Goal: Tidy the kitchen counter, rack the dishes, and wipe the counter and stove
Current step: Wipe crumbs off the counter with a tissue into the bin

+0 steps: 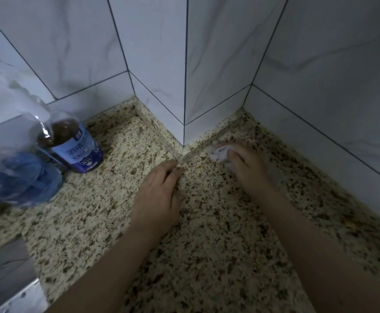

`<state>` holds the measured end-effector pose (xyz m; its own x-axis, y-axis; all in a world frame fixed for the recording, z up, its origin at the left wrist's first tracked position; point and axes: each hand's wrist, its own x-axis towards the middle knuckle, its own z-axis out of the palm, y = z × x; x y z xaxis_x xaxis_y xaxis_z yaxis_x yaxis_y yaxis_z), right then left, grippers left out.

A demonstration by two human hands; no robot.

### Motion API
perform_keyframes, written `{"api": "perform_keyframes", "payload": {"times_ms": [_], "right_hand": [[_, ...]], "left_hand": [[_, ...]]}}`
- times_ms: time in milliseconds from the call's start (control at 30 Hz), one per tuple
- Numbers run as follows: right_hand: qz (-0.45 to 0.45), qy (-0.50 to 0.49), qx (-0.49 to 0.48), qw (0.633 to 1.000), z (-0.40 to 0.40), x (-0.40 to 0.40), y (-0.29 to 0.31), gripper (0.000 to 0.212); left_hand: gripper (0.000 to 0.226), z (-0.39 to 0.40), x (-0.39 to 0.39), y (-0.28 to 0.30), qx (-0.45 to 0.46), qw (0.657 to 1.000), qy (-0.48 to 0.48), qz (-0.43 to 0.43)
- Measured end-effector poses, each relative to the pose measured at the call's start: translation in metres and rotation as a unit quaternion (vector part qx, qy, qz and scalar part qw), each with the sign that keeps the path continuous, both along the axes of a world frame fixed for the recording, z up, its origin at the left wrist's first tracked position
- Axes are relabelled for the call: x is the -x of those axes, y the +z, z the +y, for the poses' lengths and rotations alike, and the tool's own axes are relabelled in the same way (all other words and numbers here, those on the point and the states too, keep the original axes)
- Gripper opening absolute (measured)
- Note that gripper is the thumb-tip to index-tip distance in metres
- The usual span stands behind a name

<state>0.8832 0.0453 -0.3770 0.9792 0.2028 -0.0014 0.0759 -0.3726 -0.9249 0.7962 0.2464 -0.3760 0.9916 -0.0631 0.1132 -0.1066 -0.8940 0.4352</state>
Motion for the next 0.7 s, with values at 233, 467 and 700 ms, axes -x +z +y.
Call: {"api": "perform_keyframes", "payload": {"times_ms": [233, 467, 700], "right_hand": [[0.061, -0.008, -0.073, 0.995, -0.018, 0.053, 0.015, 0.03], [-0.031, -0.257, -0.051, 0.965, -0.007, 0.01, 0.031, 0.026], [-0.011, -0.11, 0.063, 0.992, 0.009, -0.01, 0.0, 0.032]], "left_hand": [[0.056, -0.001, 0.002, 0.003, 0.012, 1.0, 0.012, 0.008], [0.057, -0.001, 0.001, 0.004, 0.009, 1.0, 0.007, 0.005], [0.057, -0.001, 0.0, 0.002, 0.018, 1.0, 0.013, 0.0]]}}
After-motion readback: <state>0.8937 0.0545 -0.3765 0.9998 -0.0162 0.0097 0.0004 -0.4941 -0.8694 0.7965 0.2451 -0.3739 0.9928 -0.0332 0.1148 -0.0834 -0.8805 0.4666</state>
